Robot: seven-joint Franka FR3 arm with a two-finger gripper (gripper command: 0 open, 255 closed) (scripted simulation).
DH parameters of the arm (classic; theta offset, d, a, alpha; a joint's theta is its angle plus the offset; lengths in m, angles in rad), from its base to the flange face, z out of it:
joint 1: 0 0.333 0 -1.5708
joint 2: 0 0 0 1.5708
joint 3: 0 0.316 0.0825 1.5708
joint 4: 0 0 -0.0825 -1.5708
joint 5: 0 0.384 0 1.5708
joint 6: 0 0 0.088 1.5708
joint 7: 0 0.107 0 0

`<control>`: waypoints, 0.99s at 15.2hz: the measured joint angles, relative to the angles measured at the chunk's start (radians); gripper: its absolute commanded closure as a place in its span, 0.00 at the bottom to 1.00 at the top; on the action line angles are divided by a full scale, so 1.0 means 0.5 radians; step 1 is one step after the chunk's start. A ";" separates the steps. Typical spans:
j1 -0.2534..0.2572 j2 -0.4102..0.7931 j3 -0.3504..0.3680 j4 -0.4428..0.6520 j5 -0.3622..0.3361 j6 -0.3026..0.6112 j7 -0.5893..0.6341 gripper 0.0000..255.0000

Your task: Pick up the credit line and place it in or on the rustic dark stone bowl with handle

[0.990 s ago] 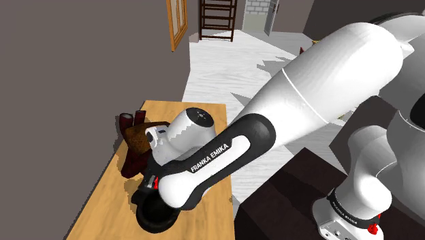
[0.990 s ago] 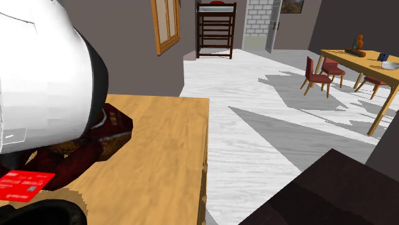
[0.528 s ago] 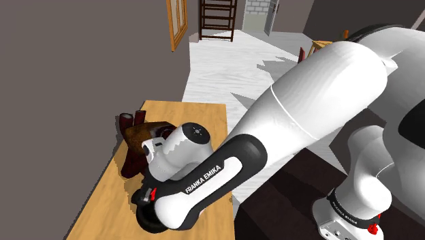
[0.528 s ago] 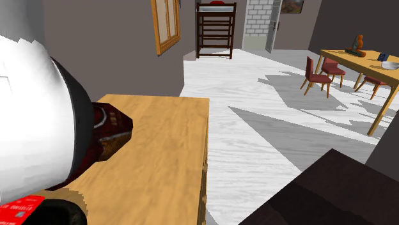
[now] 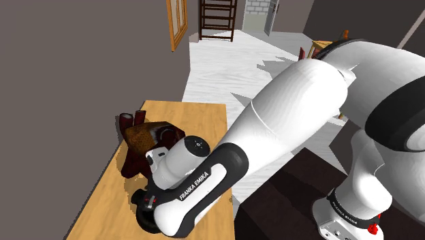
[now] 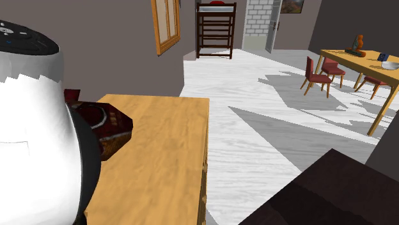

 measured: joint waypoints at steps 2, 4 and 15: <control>-0.053 0.037 0.061 0.017 0.004 0.039 -0.024 1.00; -0.065 0.048 0.077 0.027 0.004 0.050 -0.028 1.00; -0.061 0.061 0.071 0.030 0.003 0.046 -0.025 0.00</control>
